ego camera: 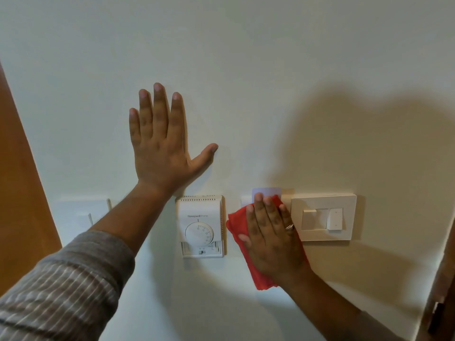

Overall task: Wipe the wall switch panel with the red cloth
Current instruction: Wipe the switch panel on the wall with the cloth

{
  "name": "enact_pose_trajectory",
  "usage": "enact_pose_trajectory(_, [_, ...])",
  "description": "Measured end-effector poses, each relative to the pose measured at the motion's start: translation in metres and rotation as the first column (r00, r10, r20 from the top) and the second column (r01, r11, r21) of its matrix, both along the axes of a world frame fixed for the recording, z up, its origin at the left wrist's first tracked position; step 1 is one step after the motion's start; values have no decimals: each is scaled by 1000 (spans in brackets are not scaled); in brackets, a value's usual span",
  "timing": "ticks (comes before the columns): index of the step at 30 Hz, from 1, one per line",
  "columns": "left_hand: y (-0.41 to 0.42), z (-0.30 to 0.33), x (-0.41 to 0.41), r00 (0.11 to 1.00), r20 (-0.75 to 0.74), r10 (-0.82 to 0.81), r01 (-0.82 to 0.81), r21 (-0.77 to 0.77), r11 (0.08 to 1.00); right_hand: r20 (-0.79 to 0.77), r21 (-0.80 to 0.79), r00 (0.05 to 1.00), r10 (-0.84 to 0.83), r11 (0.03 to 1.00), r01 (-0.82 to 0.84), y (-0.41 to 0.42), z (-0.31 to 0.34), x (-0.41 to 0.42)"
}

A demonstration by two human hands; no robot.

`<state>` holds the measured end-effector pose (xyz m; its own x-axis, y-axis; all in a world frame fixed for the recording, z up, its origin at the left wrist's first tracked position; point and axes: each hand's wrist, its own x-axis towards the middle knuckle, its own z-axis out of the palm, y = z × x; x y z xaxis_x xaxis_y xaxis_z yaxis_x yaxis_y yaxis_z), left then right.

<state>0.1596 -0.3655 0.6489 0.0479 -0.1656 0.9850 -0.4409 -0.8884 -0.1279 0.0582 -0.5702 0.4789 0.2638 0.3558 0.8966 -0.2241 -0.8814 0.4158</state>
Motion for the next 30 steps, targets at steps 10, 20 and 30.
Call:
enact_pose_trajectory(10, [1,0,0,1000,11,0,0,11,1000,-52,-213,999,3,977,-14,-27,-19,-5])
enact_pose_trajectory(20, [0,0,1,1000,8,-6,6,-2,1000,-70,-68,997,-21,998,16,0,-6,-1])
enact_pose_trajectory(30, [0,0,1,1000,1,13,-13,14,1000,16,241,1000,-22,970,18,27,1,7])
